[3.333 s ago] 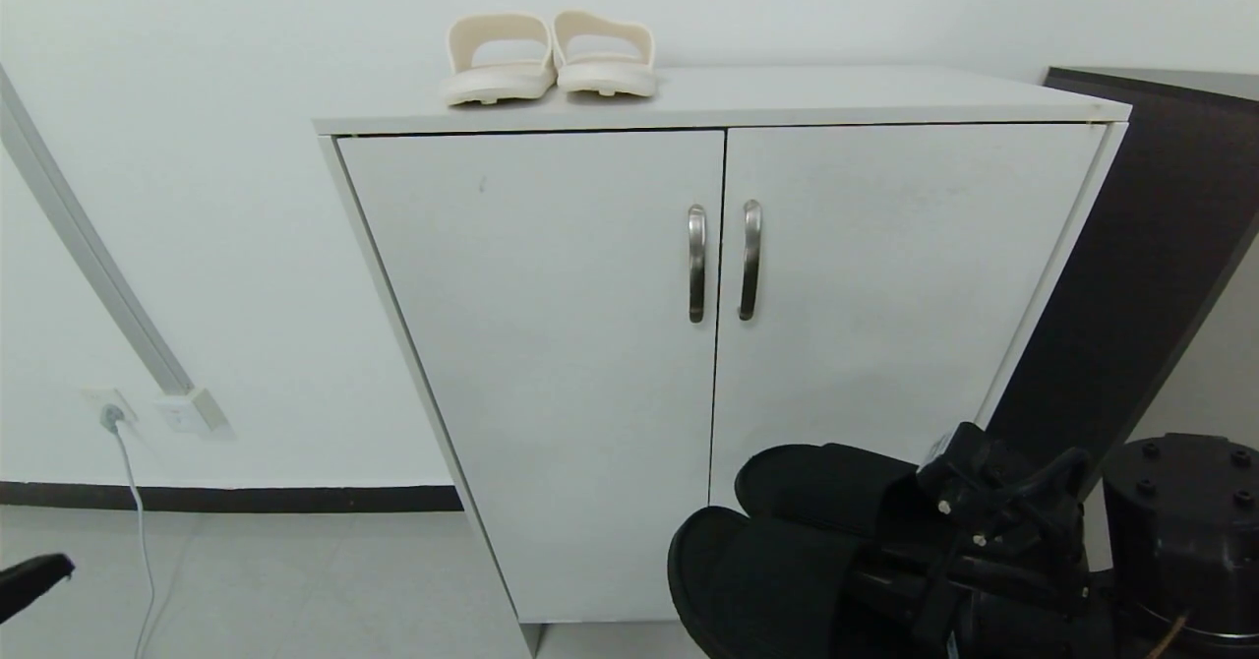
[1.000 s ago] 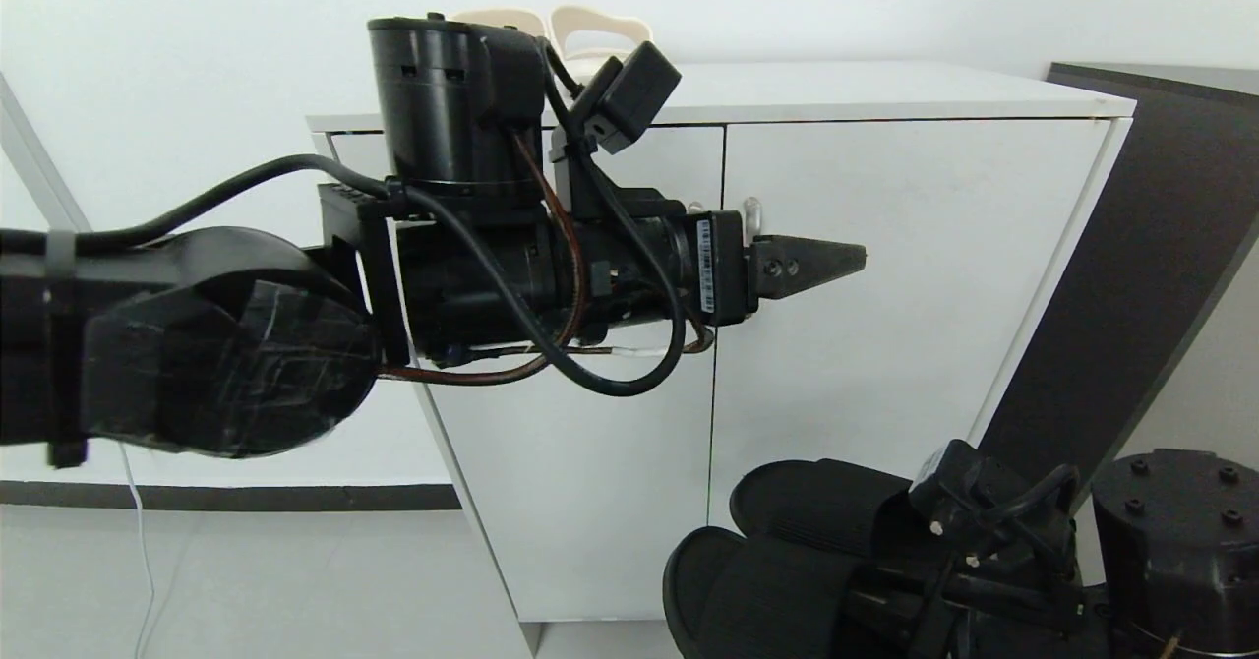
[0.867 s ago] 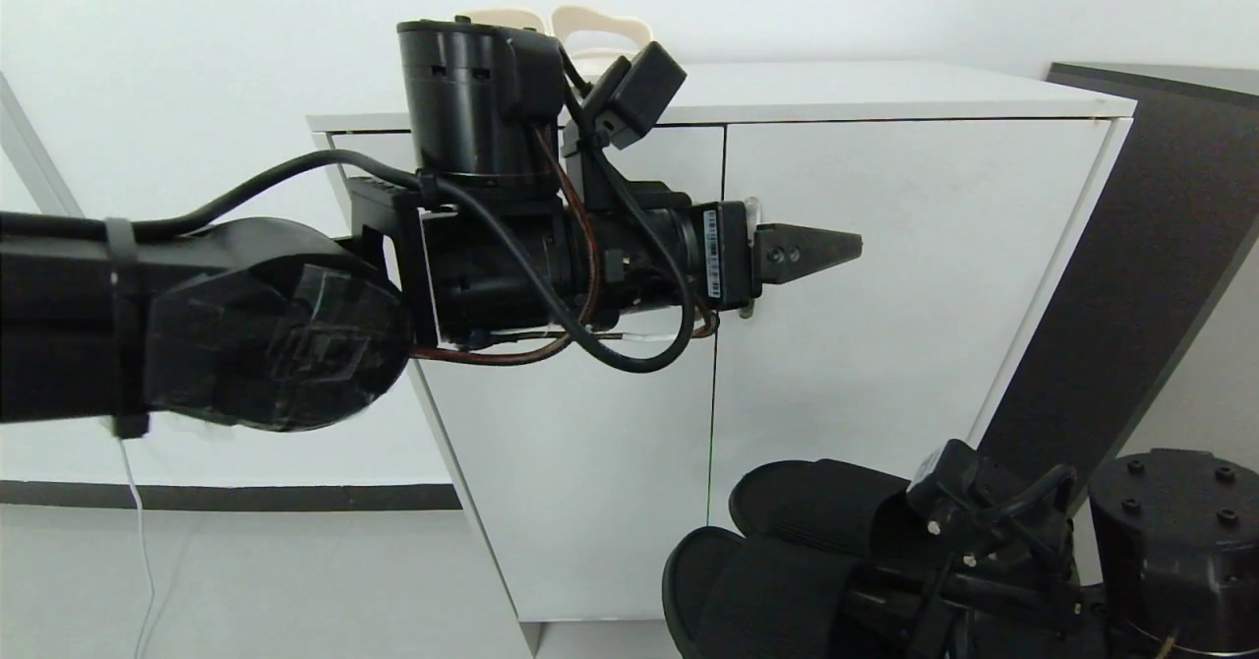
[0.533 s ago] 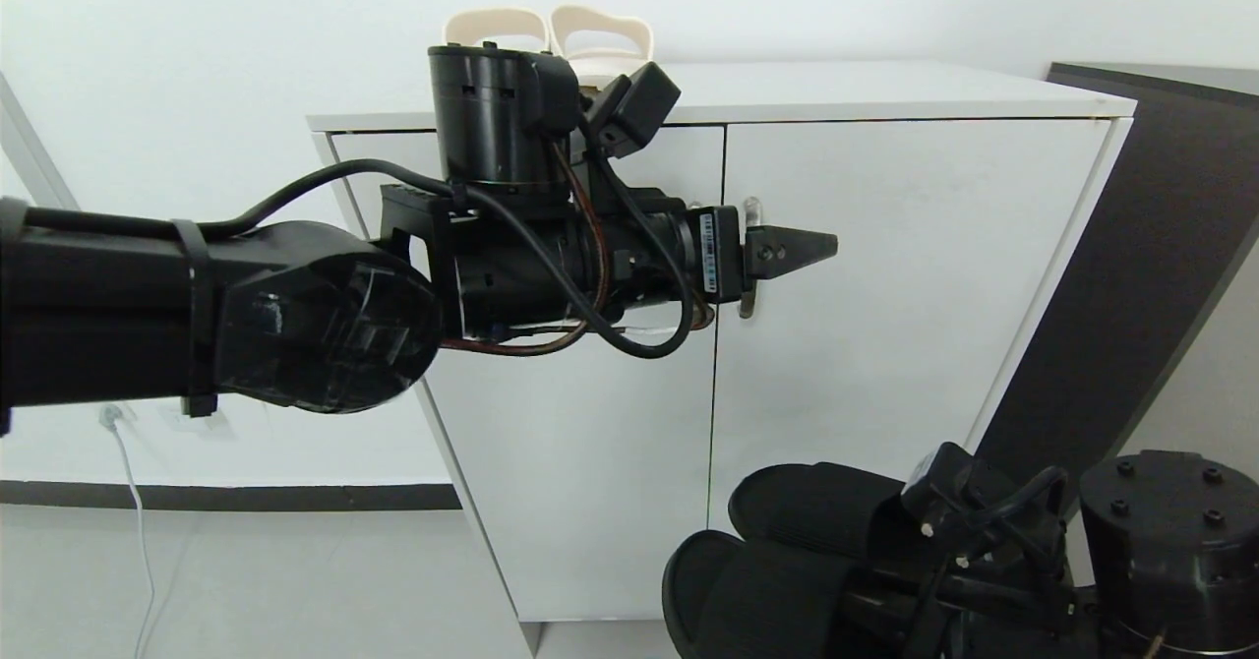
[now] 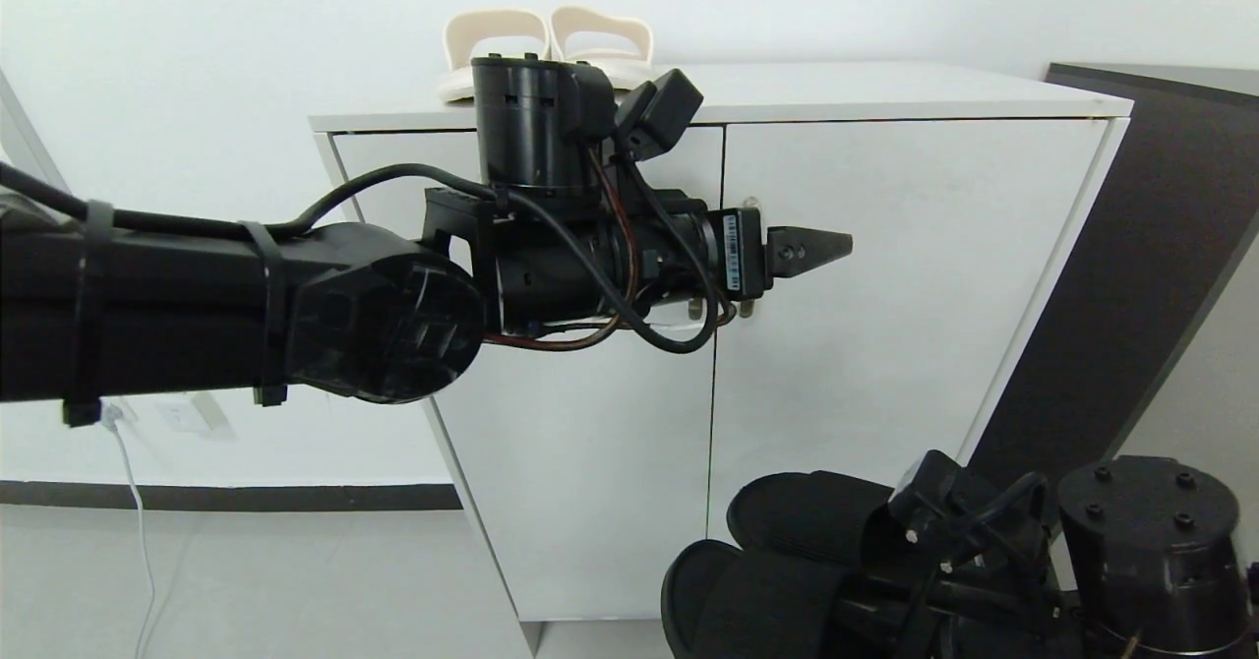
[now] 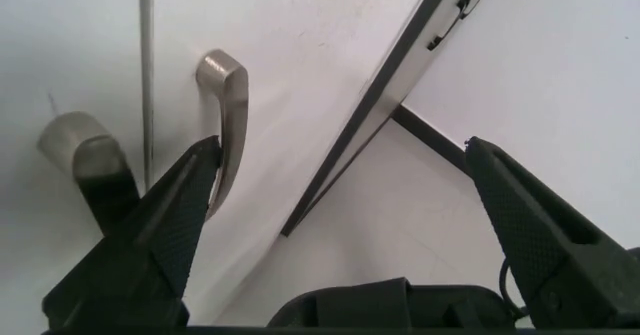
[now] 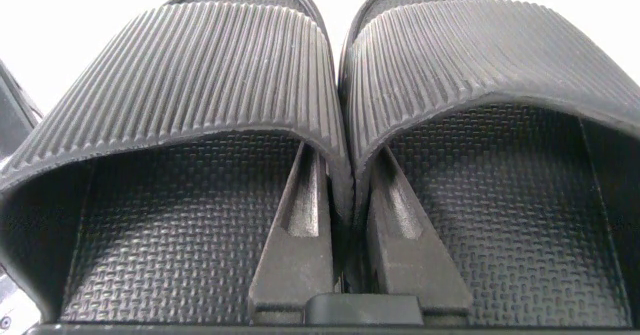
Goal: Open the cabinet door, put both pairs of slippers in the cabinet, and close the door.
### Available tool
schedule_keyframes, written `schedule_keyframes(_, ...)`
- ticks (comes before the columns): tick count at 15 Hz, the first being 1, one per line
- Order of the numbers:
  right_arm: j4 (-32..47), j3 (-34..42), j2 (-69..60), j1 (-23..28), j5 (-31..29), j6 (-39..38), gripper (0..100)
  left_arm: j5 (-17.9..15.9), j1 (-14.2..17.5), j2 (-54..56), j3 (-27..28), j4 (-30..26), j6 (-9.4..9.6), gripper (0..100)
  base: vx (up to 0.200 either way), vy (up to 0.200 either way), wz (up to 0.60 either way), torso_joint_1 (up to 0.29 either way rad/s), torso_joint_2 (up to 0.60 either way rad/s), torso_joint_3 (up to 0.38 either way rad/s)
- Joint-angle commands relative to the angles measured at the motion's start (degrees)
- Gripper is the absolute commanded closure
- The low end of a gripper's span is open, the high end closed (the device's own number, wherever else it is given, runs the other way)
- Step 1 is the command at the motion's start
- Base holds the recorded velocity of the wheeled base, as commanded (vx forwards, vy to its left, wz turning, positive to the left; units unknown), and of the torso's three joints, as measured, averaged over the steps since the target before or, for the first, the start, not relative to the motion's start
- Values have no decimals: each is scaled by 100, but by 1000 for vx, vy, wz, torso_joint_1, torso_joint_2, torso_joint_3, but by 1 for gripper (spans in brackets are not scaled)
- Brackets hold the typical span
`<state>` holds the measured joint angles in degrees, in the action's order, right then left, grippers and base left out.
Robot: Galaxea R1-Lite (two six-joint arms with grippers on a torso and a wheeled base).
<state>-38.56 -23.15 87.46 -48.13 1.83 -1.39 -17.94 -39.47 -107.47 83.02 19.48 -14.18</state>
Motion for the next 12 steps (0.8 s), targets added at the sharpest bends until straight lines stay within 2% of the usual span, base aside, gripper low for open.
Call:
schedule_keyframes(1, -3, 3, 26, -4, 2, -2, 100, 10, -17, -90, 57, 3, 3, 0, 0, 0, 0, 0, 0, 0)
schedule_keyframes(2, -3, 3, 26, -4, 2, -10, 100, 10, -17, -90, 57, 3, 3, 0, 0, 0, 0, 0, 0, 0)
schedule_keyframes(3, -3, 3, 26, -4, 2, -10, 100, 10, -8, -63, 48, 3, 3, 100, 0, 0, 0, 0, 0, 0)
schedule_keyframes(8, -3, 39, -9, -4, 28, -10, 100, 19, -8, 174, -207, -6, -6, 100, 0, 0, 0, 0, 0, 0)
schedule_keyframes(12, -3, 276, -159, -4, 635, 16, 100, 10, -60, 490, -699, 3, 3, 100, 0, 0, 0, 0, 0, 0)
